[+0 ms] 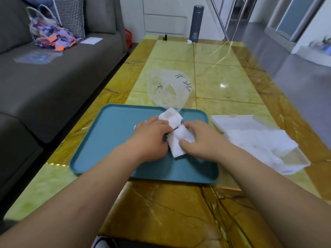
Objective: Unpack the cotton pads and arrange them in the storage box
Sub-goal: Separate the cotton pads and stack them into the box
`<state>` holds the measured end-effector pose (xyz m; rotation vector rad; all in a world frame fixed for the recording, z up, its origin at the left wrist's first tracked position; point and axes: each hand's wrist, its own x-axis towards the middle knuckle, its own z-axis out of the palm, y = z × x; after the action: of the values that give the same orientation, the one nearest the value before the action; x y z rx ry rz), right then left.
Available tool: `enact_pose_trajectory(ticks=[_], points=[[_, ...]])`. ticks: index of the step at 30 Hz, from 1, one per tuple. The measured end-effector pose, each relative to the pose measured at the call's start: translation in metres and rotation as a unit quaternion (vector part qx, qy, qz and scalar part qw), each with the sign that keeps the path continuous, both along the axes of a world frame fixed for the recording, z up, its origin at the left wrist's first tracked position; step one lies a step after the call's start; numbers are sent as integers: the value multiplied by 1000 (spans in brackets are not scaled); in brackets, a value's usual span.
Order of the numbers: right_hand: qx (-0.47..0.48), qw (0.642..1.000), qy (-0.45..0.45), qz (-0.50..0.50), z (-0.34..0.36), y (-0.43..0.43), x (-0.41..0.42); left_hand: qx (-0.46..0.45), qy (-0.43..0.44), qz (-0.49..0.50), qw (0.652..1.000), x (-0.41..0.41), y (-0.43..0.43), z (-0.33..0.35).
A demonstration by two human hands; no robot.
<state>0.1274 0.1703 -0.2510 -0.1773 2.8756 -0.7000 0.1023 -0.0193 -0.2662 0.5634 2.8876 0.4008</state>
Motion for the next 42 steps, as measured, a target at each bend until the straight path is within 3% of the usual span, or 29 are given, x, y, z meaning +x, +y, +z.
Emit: enact_pose_trajectory(ticks=[3, 7, 10, 14, 18, 23, 26, 29, 31, 37, 39, 42], points=[[14, 1000, 11, -2, 6, 3, 19, -12, -7, -18, 1000, 16, -7, 4], [-18, 995, 76, -64, 19, 6, 45, 47, 21, -4, 999, 36, -4, 19], [-52, 991, 41, -118, 19, 4, 58, 92, 34, -20, 995, 42, 4, 17], [-95, 984, -19, -151, 5, 0, 64, 70, -17, -16, 997, 39, 14, 8], [-197, 964, -25, -177, -6, 0, 63, 145, -45, 23, 988, 35, 16, 10], [-230, 962, -11, -148, -9, 4, 60, 174, -21, 68, 982, 36, 10, 14], [-299, 942, -24, -149, -6, 10, 62, 263, -35, 86, 960, 42, 6, 15], [-396, 901, -40, -173, -4, 11, 64, 379, -122, 102, 912, 48, 6, 17], [-438, 878, -39, -187, -4, 10, 63, 407, -159, 99, 894, 49, 6, 16], [-448, 864, -3, -229, -11, 13, 59, 428, -217, 92, 872, 47, 1, 18], [-444, 866, 0, -229, -13, 15, 60, 408, -200, 101, 885, 50, 1, 16], [-384, 898, 16, -213, -15, 20, 63, 358, -153, 131, 912, 49, -2, 12]])
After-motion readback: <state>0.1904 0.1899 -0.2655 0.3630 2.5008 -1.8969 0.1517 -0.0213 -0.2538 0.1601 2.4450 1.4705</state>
